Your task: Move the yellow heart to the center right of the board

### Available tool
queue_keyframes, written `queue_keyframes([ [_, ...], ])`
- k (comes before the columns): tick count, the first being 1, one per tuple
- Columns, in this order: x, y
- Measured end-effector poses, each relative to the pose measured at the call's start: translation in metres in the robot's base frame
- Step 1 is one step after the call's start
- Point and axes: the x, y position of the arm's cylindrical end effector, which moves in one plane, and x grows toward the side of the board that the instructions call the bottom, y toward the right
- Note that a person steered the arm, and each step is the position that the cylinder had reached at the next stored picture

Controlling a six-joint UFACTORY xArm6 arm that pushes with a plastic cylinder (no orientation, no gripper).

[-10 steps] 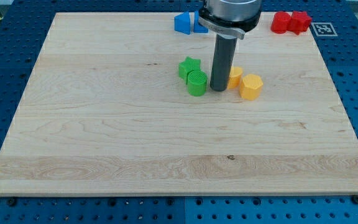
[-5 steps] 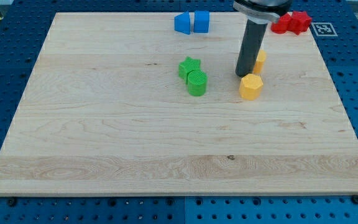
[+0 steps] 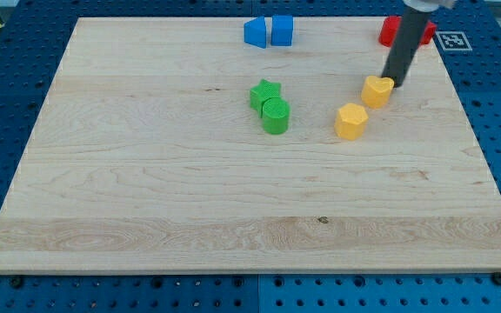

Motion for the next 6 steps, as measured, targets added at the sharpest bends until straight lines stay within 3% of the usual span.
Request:
queue_keyframes([
  [4, 0.000, -0.070],
  [6, 0.001, -0.045],
])
